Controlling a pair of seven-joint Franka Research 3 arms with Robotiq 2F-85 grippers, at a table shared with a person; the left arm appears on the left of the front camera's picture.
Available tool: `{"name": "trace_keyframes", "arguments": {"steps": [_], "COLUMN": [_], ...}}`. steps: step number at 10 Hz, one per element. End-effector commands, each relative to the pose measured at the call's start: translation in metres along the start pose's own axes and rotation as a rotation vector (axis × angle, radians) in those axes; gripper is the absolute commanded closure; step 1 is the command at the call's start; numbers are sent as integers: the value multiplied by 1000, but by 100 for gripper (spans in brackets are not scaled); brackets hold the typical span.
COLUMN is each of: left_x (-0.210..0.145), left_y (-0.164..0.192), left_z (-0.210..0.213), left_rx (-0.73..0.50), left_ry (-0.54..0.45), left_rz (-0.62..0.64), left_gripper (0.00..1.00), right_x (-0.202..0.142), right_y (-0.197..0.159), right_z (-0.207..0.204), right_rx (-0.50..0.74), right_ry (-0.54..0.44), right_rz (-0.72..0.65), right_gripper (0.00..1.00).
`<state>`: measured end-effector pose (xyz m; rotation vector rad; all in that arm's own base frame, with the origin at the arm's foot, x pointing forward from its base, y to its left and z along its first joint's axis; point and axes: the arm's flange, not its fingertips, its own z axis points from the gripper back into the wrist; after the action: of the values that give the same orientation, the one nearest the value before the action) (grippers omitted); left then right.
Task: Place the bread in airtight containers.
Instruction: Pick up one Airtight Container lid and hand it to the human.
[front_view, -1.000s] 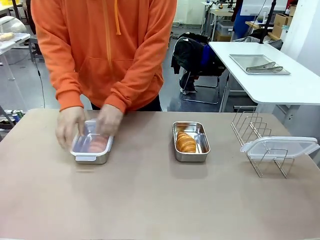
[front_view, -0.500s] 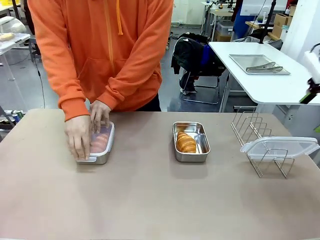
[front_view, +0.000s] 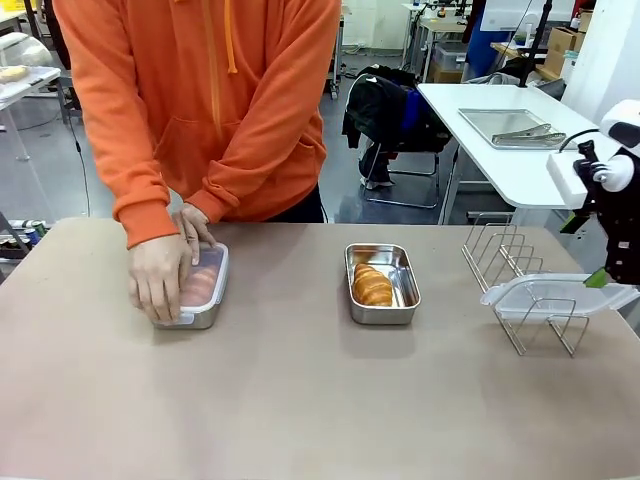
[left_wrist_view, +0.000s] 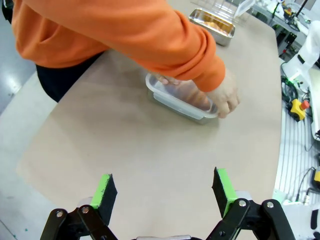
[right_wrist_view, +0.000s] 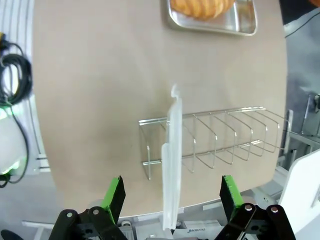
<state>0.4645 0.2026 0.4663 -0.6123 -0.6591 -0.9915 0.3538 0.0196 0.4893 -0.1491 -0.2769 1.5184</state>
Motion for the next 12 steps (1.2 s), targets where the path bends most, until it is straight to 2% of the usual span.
{"name": "trace_keyframes", "arguments": {"steps": [1, 7, 8, 9, 10, 11, 12], "left_x": [3, 3, 3, 3, 3, 3, 3], "left_y": [-2, -2, -2, -2, -2, -2, -2], "left_z": [0, 0, 0, 0, 0, 0, 0], "left_rx": [4, 4, 4, 4, 4, 4, 4], "left_ry": [13, 13, 13, 13, 13, 13, 13], "left_rz": [13, 13, 13, 13, 13, 13, 13], "left_gripper": [0, 0, 0, 0, 0, 0, 0], "right_x": [-10, -30, -32, -32, -32, -33, -34], "right_y": [9, -1, -3, -3, -4, -5, -5], "right_z": [-34, -77, -78, -76, -74, -74, -74], "right_rx": [-31, 5, 11, 17, 18, 22, 24], "right_ry": [37, 42, 51, 51, 58, 65, 71], "right_rz": [-6, -38, -40, -52, -54, -56, -54], "right_gripper": [0, 0, 17, 60, 77, 100, 100]}}
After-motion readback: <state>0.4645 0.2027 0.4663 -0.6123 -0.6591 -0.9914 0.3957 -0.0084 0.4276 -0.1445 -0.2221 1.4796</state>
